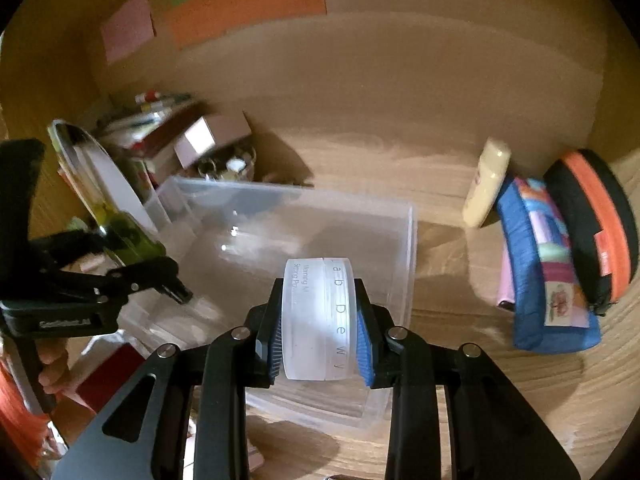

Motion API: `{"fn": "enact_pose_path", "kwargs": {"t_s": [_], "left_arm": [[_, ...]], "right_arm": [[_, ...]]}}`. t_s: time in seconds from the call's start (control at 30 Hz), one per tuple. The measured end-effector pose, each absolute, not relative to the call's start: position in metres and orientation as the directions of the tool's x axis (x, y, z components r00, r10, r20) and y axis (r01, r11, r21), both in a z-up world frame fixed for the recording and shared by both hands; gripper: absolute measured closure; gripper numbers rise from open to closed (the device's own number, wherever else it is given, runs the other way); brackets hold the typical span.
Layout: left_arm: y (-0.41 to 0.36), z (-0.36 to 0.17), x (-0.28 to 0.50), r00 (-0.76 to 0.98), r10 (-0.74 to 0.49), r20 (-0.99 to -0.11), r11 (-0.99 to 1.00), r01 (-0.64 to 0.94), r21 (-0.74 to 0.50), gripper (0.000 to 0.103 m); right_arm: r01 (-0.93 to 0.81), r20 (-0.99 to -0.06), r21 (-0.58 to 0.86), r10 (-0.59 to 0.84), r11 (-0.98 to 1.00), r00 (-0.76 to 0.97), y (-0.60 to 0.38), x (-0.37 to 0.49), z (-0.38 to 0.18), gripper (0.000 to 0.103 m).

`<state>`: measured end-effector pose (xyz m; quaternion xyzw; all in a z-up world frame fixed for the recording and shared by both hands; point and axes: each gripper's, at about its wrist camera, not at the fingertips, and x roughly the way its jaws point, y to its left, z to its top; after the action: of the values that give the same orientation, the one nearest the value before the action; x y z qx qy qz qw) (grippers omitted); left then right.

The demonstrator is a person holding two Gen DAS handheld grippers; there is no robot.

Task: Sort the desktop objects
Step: 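Carry the bottle and tape roll into the clear box while both tools open to release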

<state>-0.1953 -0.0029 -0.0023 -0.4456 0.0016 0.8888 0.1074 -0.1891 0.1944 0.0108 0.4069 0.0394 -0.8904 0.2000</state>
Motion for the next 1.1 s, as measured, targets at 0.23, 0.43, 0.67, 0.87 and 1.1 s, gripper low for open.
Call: {"fn": "enact_pose_path", "kwargs": {"t_s": [0.23,0.43,0.67,0.87,1.1], "left_arm": [[0.007,-0.014,-0.199,-0.563,0.172,-0.808,-0.974,-0.217,-0.056,0.025],[0.019,-0.023,-0.196,-0.558,0.14,-0.818,-0.972,-0.235,-0.006,0.025],[0.027,-0.03,-0.195,-0.544,0.126,-0.83,-0.966,-0.258,0.022,0.024],[0.027,-0.031,-0.193,-0.548,0.121,-0.828,-0.969,-0.246,0.022,0.016],[0.021,-0.023,-0.185,-0.538,0.161,-0.827,-0.972,-0.234,-0.037,0.016]], "right_arm": [[0.401,-0.771,0.066,-0.302,-0.914,-0.561,0.188,-0.194,-0.004,0.076],[0.417,-0.79,0.033,-0.279,-0.908,-0.545,0.178,-0.196,-0.012,0.076],[0.431,-0.805,0.013,-0.265,-0.902,-0.531,0.172,-0.195,-0.015,0.076],[0.44,-0.804,-0.028,-0.241,-0.898,-0.543,0.166,-0.188,-0.01,0.076],[0.427,-0.771,-0.059,-0.231,-0.902,-0.594,0.169,-0.172,0.005,0.067]]}}
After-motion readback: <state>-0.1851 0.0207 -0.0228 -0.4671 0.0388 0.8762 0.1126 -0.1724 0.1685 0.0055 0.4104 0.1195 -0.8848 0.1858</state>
